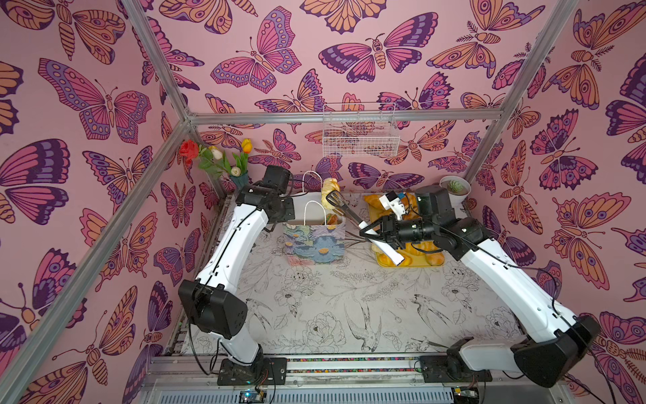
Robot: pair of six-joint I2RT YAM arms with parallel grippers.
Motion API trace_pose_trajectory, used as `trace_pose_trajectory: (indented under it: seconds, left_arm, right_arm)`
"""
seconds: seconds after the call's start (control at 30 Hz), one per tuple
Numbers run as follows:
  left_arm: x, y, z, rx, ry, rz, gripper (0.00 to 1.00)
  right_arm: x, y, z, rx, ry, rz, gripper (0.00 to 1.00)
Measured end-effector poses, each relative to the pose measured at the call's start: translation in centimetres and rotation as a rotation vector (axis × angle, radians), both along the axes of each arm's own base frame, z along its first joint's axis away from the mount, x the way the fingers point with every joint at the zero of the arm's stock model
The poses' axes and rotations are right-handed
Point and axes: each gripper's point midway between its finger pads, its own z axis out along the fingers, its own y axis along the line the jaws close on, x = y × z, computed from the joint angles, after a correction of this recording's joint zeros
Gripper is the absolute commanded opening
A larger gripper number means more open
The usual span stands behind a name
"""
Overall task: Pack bread into a paper bag
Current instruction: Place the fake bread in the paper bag.
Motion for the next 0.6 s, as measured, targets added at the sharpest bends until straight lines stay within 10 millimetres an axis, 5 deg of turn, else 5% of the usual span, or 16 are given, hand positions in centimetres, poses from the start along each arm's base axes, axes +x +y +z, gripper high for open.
trace_pose_trajectory:
  seconds: [0.6]
  left_arm:
    - [0.01,0.00,0.01,0.000,0.000,0.000,0.09]
  right_arm:
    - [-0.82,-0.66,-0.75,-0.027,0.012,0.000,0.46]
